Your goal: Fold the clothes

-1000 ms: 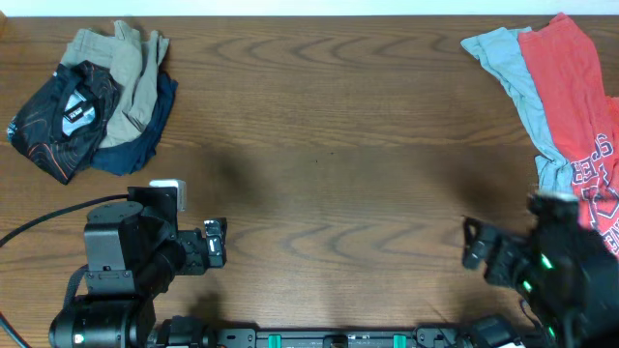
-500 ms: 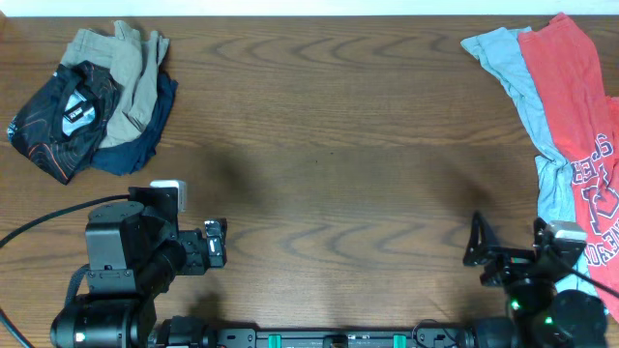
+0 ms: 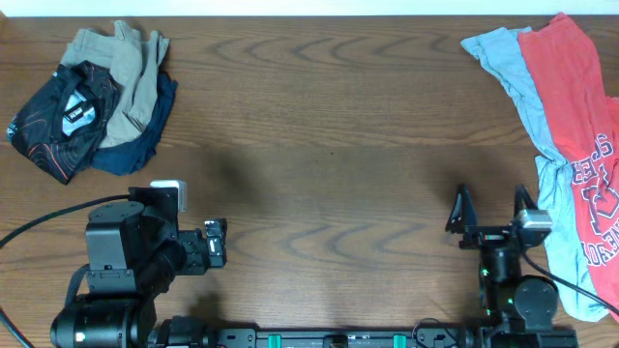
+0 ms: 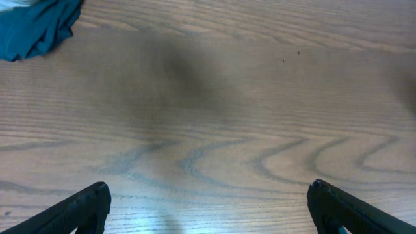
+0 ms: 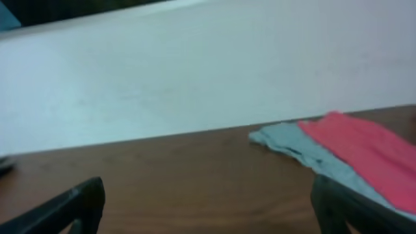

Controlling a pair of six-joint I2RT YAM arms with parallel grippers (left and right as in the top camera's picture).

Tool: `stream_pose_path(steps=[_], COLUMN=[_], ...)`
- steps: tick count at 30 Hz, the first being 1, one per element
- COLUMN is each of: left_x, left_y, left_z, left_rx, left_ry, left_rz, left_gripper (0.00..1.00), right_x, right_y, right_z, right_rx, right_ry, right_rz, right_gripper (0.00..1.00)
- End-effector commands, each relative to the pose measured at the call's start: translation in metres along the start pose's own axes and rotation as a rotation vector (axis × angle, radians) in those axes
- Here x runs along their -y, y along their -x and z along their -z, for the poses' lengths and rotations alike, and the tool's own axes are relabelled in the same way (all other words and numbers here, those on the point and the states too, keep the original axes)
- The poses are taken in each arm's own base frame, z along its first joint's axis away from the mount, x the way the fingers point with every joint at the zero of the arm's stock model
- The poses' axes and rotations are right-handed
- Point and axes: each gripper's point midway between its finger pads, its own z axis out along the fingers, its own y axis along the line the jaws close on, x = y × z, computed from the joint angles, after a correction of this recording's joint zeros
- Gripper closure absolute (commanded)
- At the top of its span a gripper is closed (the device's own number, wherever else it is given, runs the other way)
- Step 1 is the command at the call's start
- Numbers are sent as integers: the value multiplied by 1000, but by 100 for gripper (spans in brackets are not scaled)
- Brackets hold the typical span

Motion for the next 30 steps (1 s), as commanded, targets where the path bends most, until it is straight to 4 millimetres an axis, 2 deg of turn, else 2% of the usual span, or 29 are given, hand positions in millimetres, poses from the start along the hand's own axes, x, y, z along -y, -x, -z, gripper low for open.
stream_pose_path(steps=[1, 3, 6, 30], left_x=[-2, -2, -1, -2], left_y=[0, 0, 0, 0], left_z=[-1, -1, -1, -1], left_rx=[2, 2, 2, 2], left_ry=[7, 7, 6, 7], left_rz=[-11, -11, -11, -11], left_gripper=[2, 2, 2, 2], right_x=[2, 3, 5, 5], right_y=[-13, -18, -46, -43], right_z=[-1, -1, 2, 2], right_rx=[-24, -45, -160, -147], right_ry=[-1, -1, 7, 5], right_rz=[121, 178, 174, 166], right_gripper=[1, 1, 1, 1])
